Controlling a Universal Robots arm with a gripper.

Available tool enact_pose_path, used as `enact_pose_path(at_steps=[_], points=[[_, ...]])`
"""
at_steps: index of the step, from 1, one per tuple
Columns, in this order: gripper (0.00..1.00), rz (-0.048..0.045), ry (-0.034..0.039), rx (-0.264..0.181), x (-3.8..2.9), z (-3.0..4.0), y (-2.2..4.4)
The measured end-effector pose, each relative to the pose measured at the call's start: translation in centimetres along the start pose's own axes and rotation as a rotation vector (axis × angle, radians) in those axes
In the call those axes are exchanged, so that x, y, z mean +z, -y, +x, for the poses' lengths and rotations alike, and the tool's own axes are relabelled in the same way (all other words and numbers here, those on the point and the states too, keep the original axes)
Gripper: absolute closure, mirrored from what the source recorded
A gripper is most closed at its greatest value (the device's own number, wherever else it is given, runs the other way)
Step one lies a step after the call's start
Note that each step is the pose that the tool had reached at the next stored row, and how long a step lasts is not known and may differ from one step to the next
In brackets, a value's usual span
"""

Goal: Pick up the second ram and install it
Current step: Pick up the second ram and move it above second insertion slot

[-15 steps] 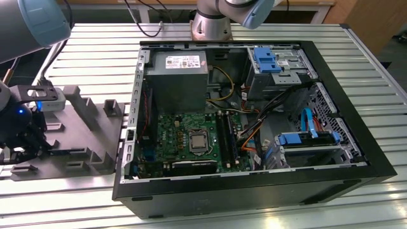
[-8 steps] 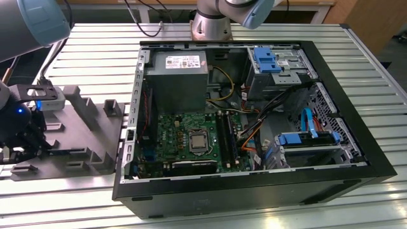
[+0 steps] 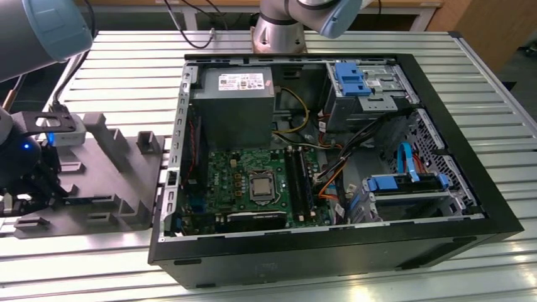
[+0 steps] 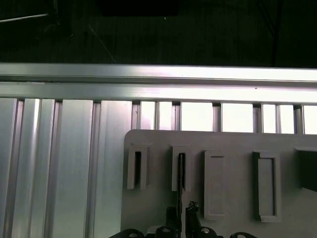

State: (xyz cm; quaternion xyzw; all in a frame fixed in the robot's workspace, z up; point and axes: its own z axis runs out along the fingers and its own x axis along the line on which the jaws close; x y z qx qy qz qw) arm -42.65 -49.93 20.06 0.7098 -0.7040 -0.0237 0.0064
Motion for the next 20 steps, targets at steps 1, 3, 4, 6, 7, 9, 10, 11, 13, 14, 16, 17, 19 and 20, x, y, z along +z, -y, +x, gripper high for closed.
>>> enact_pose_path(at_steps=[1,3,4,6,7,9,10,11,13,14,16,17,19,20], points=[[0.78,0.0002,0.0001,0.0,0.06,0.0,0.0],[0.78,-0.0002,-0.0001,0.0,0.05,0.0,0.0],[0.78,-0.0002,-0.0001,0.0,0.05,0.0,0.0],[0.78,-0.0002,-0.0002,0.0,0.05,0.0,0.0],[0.78,-0.0002,-0.0002,0.0,0.05,0.0,0.0],[0.78,-0.0002,-0.0001,0.0,0.06,0.0,0.0],[0.78,-0.0002,-0.0002,0.0,0.06,0.0,0.0],[0.78,-0.0002,-0.0001,0.0,0.06,0.0,0.0],[0.8,-0.0002,-0.0002,0.0,0.06,0.0,0.0],[0.8,-0.0002,-0.0002,0.0,0.06,0.0,0.0],[0.89,-0.0002,-0.0002,0.0,0.07,0.0,0.0],[0.89,-0.0002,-0.0002,0.0,0.07,0.0,0.0],[0.89,-0.0002,-0.0002,0.0,0.07,0.0,0.0],[0.89,-0.0002,-0.0001,0.0,0.08,0.0,0.0]])
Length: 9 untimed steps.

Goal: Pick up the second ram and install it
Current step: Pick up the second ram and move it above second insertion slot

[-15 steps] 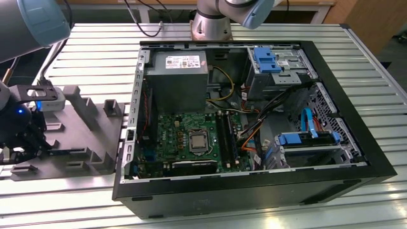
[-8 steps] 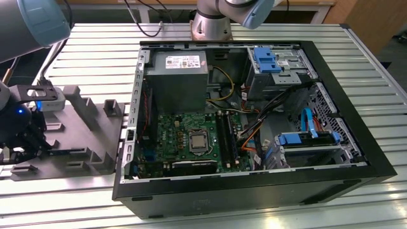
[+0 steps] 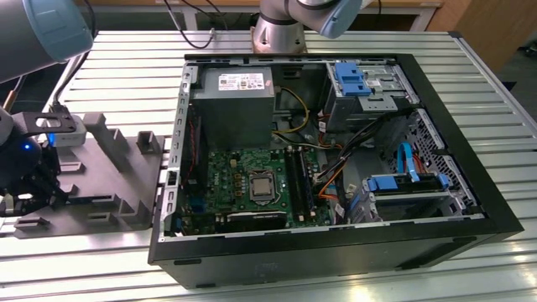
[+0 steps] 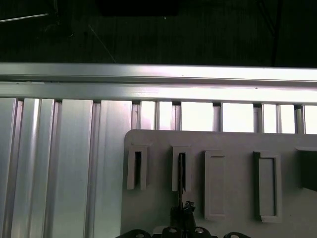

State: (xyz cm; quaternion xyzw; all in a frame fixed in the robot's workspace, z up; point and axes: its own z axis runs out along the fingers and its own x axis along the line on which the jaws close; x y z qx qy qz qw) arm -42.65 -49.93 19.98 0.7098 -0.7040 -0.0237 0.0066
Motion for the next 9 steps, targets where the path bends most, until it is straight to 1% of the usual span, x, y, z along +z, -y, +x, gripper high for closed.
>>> enact_pose_path(at_steps=[9], points=[[0.89,0.0003,0.0003,0.0,-0.03,0.0,0.0]])
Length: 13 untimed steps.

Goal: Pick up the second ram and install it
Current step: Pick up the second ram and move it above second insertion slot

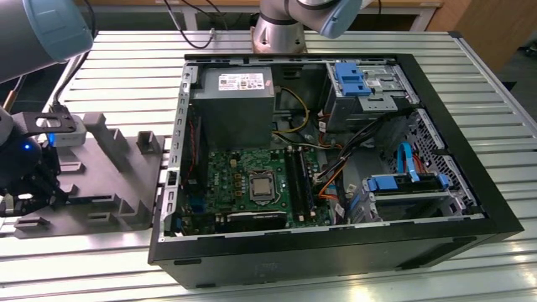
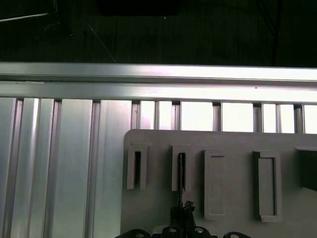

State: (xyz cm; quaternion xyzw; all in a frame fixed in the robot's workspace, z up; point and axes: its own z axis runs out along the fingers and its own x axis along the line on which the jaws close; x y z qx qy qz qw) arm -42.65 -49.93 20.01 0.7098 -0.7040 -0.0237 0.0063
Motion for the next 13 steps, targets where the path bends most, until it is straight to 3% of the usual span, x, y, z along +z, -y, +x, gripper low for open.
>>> enact_pose_path(at_steps=[13], points=[[0.89,-0.0004,-0.0002,0.0,-0.23,0.0,-0.01]])
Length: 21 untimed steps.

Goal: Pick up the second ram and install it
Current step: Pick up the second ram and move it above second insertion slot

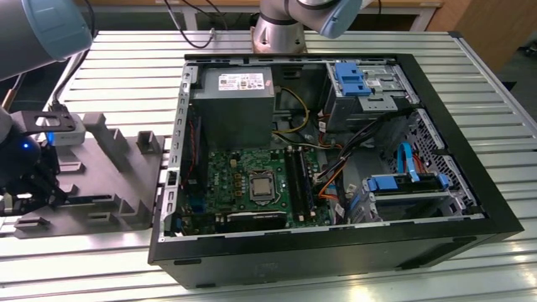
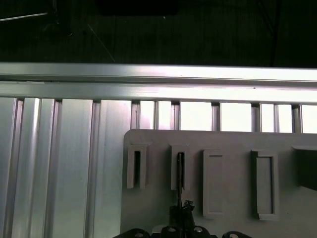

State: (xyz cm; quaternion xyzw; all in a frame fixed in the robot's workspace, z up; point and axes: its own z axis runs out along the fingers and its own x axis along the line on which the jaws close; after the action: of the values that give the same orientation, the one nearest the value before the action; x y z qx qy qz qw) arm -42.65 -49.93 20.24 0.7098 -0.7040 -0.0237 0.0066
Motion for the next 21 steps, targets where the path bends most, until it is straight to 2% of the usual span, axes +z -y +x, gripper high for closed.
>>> enact_pose_path(at_steps=[21], points=[[0.89,0.0,0.0007,0.0,-0.57,-0.02,-0.03]])
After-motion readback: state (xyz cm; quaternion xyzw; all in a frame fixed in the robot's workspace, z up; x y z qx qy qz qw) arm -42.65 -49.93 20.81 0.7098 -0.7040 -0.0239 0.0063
